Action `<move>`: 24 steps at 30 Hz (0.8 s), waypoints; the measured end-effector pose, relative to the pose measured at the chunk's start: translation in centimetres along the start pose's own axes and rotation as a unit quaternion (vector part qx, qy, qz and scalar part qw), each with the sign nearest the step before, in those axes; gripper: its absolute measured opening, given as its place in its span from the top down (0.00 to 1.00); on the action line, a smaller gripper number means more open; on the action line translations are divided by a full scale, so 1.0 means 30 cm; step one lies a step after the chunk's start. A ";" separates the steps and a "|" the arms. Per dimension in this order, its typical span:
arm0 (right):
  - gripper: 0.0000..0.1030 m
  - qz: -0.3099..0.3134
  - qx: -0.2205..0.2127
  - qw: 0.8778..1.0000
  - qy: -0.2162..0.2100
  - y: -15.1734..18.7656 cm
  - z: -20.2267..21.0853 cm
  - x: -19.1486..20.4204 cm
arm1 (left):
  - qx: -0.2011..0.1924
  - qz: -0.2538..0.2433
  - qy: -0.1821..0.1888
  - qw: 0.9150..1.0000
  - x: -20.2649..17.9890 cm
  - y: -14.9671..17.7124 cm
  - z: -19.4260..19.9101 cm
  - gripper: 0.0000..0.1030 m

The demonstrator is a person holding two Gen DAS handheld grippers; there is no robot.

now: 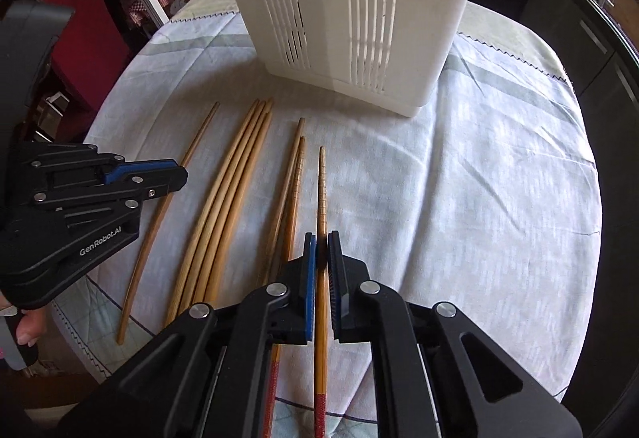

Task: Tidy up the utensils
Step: 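Lift both chopsticks upright and drop them into the white holder, opening both tools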

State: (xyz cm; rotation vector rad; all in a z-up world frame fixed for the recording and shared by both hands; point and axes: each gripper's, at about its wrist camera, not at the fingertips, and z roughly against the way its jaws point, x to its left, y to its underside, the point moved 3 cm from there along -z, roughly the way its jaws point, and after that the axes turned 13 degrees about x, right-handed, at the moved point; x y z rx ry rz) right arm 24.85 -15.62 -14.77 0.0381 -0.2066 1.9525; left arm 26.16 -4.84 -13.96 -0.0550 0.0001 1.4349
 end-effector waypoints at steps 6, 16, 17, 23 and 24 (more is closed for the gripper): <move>0.93 -0.007 -0.067 0.997 -0.028 0.009 0.181 -0.013 | -0.063 -0.004 0.004 0.998 0.022 0.025 0.148 0.94; 0.93 -0.002 -0.136 0.990 -0.042 0.104 0.419 -0.046 | -0.155 -0.030 -0.005 0.988 -0.011 0.117 0.365 0.94; 0.93 -0.002 -0.138 0.990 -0.043 0.120 0.428 -0.062 | -0.159 -0.033 -0.004 0.987 -0.013 0.123 0.375 0.94; 0.93 -0.002 -0.146 0.988 -0.049 0.123 0.434 -0.079 | -0.169 -0.037 0.004 0.985 -0.038 0.167 0.409 0.94; 0.93 -0.001 -0.148 0.988 -0.050 0.125 0.439 -0.080 | -0.171 -0.038 0.007 0.985 -0.035 0.176 0.408 0.94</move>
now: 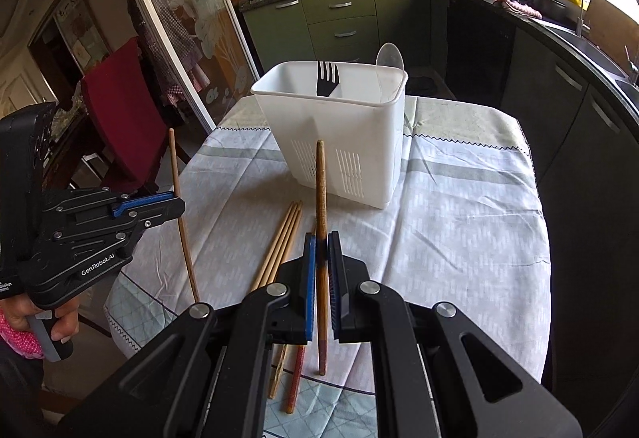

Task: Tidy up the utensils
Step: 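Lift both chopsticks upright and drop them into the white holder, opening both tools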

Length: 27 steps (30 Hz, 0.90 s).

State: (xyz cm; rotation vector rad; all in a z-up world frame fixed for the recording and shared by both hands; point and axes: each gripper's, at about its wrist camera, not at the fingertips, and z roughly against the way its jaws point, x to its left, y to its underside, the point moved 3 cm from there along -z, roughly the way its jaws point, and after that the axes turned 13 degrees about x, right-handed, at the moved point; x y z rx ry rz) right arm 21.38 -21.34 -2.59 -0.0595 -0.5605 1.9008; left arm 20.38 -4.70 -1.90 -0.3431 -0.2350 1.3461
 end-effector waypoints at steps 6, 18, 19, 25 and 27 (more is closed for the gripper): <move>0.93 0.005 -0.017 1.000 -0.002 -0.008 0.043 0.009 | -0.021 -0.004 0.007 1.000 0.003 0.013 0.048 0.94; 0.93 0.013 -0.052 0.999 0.002 -0.088 0.148 0.045 | -0.066 -0.012 0.020 0.998 -0.015 -0.041 0.150 0.94; 0.93 0.013 -0.057 0.998 0.001 -0.100 0.163 0.047 | -0.070 -0.012 0.021 0.997 -0.018 -0.053 0.163 0.94; 0.93 0.013 -0.088 0.996 -0.011 -0.178 0.277 0.053 | -0.102 -0.015 0.026 0.994 -0.035 -0.132 0.267 0.95; 0.93 0.011 -0.104 0.994 -0.015 -0.207 0.331 0.054 | -0.111 -0.015 0.031 0.993 -0.037 -0.161 0.307 0.95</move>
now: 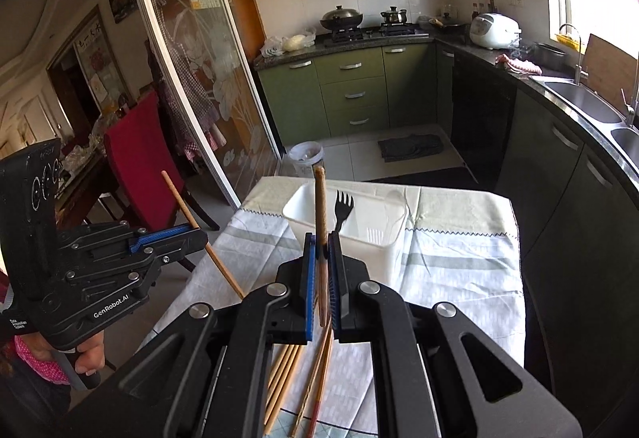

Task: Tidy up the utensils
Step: 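Lift both chopsticks upright and drop them into the white holder, opening both tools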

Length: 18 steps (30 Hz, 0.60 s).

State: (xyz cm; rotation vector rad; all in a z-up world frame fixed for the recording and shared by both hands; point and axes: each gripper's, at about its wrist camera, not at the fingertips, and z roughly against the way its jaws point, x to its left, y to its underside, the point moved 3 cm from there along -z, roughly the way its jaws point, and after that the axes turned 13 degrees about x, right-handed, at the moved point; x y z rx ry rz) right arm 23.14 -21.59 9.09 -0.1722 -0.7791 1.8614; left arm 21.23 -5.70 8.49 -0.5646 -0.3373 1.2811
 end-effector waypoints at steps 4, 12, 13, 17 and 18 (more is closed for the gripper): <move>0.93 -0.007 -0.026 1.000 -0.004 -0.078 0.075 -0.002 | -0.016 0.000 0.003 1.000 -0.003 -0.080 0.064 0.94; 0.93 -0.032 -0.060 0.998 0.003 -0.235 0.147 -0.036 | -0.058 0.007 0.002 0.998 -0.009 -0.250 0.160 0.95; 0.93 -0.035 -0.064 0.997 0.004 -0.252 0.150 -0.043 | -0.064 0.007 0.001 0.998 -0.014 -0.270 0.170 0.95; 0.93 -0.046 -0.063 0.997 0.015 -0.312 0.123 -0.069 | -0.081 0.003 -0.009 0.997 -0.023 -0.346 0.171 0.95; 0.93 -0.048 -0.061 0.997 0.020 -0.325 0.107 -0.079 | -0.085 0.004 -0.013 0.996 -0.022 -0.363 0.163 0.94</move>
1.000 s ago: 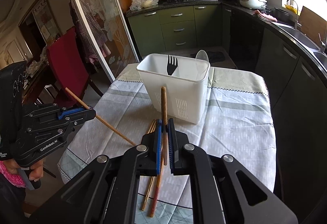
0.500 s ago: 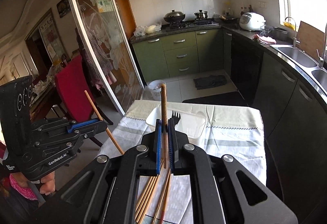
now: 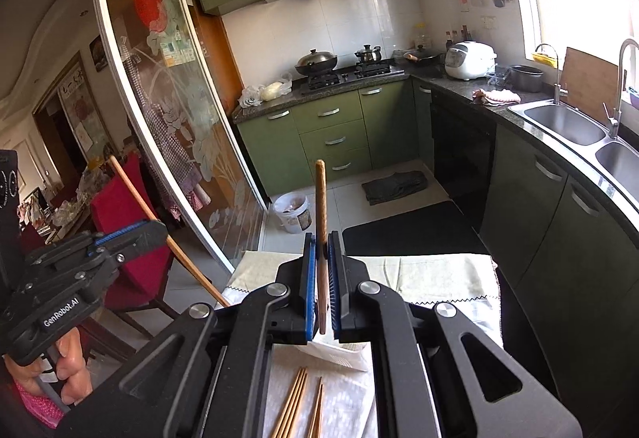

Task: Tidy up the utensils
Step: 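Lift both chopsticks upright and drop them into the white holder, opening both tools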

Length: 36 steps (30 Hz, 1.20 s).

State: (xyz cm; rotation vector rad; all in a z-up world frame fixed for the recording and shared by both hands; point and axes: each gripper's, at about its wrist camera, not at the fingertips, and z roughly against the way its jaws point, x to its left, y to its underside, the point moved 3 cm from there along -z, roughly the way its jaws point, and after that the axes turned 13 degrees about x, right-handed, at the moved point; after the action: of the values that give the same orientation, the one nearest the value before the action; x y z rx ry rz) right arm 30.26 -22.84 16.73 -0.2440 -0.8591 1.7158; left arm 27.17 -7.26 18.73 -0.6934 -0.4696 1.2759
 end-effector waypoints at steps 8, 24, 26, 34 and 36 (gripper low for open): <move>0.93 -0.005 0.052 0.999 0.017 0.010 -0.222 -0.064 | 0.012 0.001 -0.010 1.000 0.014 -0.034 -0.186 0.95; 0.84 0.018 0.122 0.992 0.034 0.167 -0.434 -0.070 | 0.156 0.017 -0.015 0.987 0.083 0.185 -0.458 0.91; 0.83 0.019 0.118 0.992 0.034 0.170 -0.418 -0.067 | 0.158 0.021 -0.012 0.987 0.091 0.195 -0.457 0.83; 0.76 0.027 0.080 0.996 -0.001 0.257 -0.231 -0.068 | 0.181 0.017 0.003 0.983 0.082 0.301 -0.389 0.64; 0.75 0.031 0.081 0.996 -0.007 0.315 -0.196 -0.079 | 0.213 0.017 0.005 0.977 0.079 0.384 -0.412 0.63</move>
State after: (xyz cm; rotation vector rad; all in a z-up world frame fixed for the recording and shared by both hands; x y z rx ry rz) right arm 27.28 -23.35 5.77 -0.1502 -0.7248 1.8373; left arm 27.94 -5.97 1.73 -0.3473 -0.1644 1.3485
